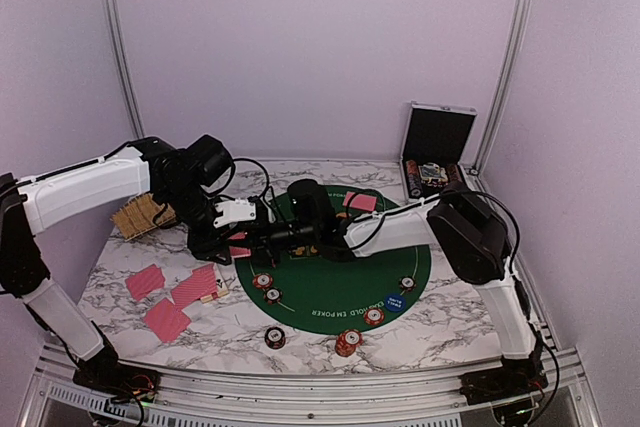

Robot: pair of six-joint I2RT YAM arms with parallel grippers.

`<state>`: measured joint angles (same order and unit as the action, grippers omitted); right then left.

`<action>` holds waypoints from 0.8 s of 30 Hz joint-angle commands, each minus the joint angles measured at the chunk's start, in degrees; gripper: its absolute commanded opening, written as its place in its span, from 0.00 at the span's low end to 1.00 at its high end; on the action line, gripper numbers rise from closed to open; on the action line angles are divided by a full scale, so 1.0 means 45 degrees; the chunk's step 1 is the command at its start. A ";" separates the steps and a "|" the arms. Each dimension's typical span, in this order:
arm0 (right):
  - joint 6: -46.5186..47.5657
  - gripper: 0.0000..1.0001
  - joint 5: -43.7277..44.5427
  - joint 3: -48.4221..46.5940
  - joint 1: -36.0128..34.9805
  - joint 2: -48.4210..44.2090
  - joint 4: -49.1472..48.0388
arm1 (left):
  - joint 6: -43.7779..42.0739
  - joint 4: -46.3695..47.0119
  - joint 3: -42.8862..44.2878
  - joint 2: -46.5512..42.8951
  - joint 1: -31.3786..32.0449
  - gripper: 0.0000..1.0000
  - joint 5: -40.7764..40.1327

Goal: Distribute texas hold em gaming equipment

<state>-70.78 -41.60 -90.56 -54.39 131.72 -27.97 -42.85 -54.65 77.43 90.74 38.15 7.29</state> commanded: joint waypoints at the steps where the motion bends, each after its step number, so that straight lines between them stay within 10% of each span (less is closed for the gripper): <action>1: 0.0294 0.53 0.0307 -0.0862 -0.0152 0.0741 0.0930 | 0.0206 -0.0253 0.0369 0.0125 -0.0021 0.59 0.0314; 24: 0.0970 0.41 0.1666 0.2042 0.0599 -0.1160 0.1190 | -0.0105 -0.0296 0.0027 -0.0183 -0.0021 0.59 0.0146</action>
<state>-66.13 -37.50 -84.47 -53.95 127.15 -26.48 -42.85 -53.82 77.47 91.11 38.37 8.12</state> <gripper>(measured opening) 0.412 0.627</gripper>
